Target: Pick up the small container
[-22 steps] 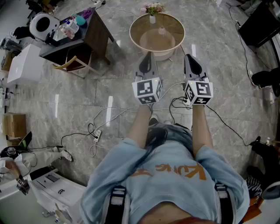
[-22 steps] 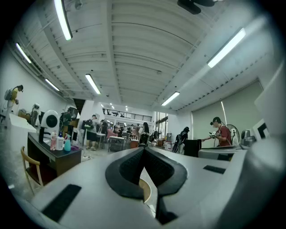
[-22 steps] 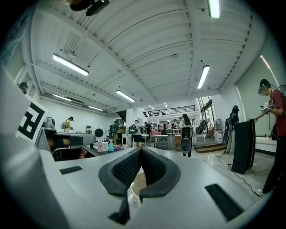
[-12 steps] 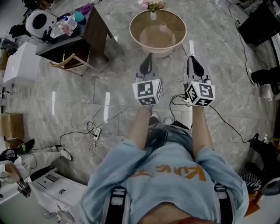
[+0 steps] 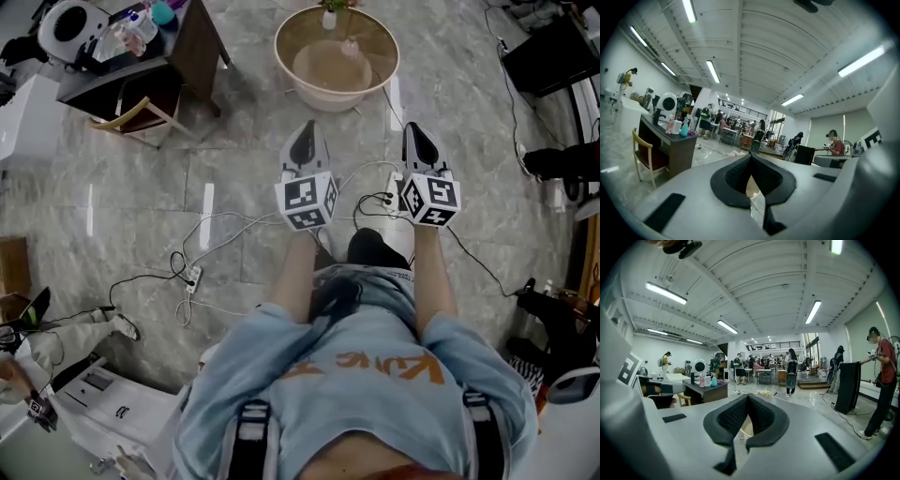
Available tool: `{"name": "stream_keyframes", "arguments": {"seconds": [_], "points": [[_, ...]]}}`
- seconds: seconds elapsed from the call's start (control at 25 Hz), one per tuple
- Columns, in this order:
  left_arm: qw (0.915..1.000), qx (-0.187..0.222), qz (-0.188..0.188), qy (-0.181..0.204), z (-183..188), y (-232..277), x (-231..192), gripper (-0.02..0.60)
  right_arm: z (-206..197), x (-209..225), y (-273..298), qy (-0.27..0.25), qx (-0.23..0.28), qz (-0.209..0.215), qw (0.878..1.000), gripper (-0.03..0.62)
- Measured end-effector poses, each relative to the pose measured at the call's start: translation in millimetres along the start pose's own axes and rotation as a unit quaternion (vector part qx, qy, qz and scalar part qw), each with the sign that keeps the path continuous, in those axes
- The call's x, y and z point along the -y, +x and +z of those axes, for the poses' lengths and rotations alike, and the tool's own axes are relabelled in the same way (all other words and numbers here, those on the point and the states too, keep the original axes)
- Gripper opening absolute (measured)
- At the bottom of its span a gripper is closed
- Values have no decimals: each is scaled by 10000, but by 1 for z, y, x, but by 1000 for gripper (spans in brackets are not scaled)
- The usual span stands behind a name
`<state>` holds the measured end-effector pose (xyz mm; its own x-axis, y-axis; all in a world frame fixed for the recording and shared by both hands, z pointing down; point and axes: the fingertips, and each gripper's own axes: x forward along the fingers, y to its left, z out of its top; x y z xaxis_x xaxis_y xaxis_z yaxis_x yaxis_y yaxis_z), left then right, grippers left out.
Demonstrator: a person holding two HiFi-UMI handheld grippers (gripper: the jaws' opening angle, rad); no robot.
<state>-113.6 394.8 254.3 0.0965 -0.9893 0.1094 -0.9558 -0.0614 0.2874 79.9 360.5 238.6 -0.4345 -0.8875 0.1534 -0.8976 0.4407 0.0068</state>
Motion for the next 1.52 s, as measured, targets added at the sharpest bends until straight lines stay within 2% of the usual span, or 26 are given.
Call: {"name": "stream_keyframes", "arguments": {"seconds": [0.16,0.36,0.48,0.68,0.84,1.12,1.28,1.4,1.52], "points": [[9989,76,361,-281,13,-1,-40,23,23,-7,18,-119,86,49,9999,12],[9985,147,397,-335,23,15,-59,23,34,-34,45,-330,120,320,9989,12],[9993,-2,276,-247,13,28,-51,23,31,-36,52,-397,93,432,9982,12],[9996,-237,-139,76,8,64,-25,23,25,-15,70,-10,181,346,9992,12],[9982,-231,-433,349,16,102,2,23,27,10,95,143,299,336,9989,12],[9931,-515,-503,929,12,200,19,23,4,55,182,650,253,778,9945,12],[9936,-606,-374,882,16,280,17,23,-4,80,266,847,73,1036,9910,12],[9914,-907,-126,937,0,340,9,23,-8,106,324,1069,-16,1132,9878,12],[9886,-1098,-13,1032,-9,392,10,23,-10,135,375,1074,-82,1254,9862,12]]}}
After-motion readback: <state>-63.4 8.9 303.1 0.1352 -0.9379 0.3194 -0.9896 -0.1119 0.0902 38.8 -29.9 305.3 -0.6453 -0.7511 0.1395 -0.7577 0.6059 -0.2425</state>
